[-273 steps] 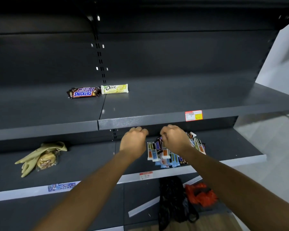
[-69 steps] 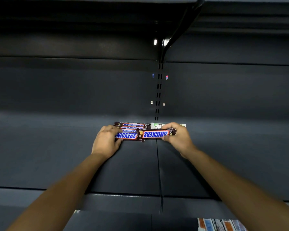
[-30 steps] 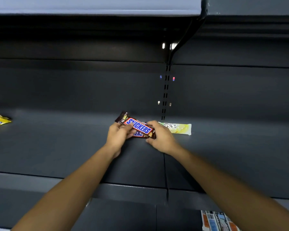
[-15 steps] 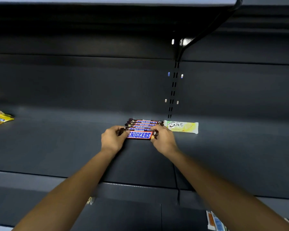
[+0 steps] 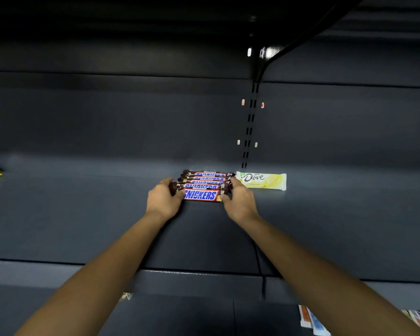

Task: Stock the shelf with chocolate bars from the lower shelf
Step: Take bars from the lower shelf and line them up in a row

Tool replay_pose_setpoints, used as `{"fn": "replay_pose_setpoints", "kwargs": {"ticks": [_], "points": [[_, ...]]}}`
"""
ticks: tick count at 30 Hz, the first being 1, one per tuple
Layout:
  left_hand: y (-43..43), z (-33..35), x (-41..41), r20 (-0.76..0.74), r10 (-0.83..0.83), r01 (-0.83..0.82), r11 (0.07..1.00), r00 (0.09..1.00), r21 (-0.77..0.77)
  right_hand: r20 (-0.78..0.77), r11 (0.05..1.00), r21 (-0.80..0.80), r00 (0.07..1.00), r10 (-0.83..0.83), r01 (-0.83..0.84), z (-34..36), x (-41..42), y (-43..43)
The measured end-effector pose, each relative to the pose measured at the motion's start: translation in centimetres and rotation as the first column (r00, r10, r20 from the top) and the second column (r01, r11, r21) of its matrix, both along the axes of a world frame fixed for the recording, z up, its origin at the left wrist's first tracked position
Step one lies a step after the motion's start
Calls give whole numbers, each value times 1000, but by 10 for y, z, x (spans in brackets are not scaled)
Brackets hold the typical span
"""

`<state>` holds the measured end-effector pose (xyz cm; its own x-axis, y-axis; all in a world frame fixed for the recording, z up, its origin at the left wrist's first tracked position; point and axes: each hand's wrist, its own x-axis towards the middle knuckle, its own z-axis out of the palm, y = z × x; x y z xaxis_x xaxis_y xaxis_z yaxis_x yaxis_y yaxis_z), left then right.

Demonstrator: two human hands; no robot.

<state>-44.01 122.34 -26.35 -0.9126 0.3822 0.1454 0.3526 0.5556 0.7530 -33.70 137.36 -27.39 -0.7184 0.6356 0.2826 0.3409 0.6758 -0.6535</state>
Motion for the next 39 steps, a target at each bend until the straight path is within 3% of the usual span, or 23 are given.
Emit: {"fn": "replay_pose_setpoints", "kwargs": {"ticks": [5, 10, 23, 26, 32, 39], "points": [[4, 8, 1, 49, -159, 163, 983, 986, -90, 18, 1000, 9, 1000, 26, -26, 0, 1, 0], [5, 8, 3, 1, -209, 209, 977, 978, -48, 1, 998, -28, 999, 54, -54, 1, 5, 0], [3, 9, 8, -44, -236, 235, 971, 971, -35, 14, 999, -26, 999, 41, -41, 6, 8, -3], [1, 7, 7, -54, -249, 247, 968, 967, -33, -49, 1000, -9, 999, 25, -25, 2, 7, -4], [-1, 4, 8, -13, -188, 188, 971, 982, 147, -50, 995, 90, 998, 42, -37, -2, 11, -4], [1, -5, 1, -55, -139, 146, 979, 989, 141, -33, 991, 135, 999, 26, -21, -3, 10, -5]]}}
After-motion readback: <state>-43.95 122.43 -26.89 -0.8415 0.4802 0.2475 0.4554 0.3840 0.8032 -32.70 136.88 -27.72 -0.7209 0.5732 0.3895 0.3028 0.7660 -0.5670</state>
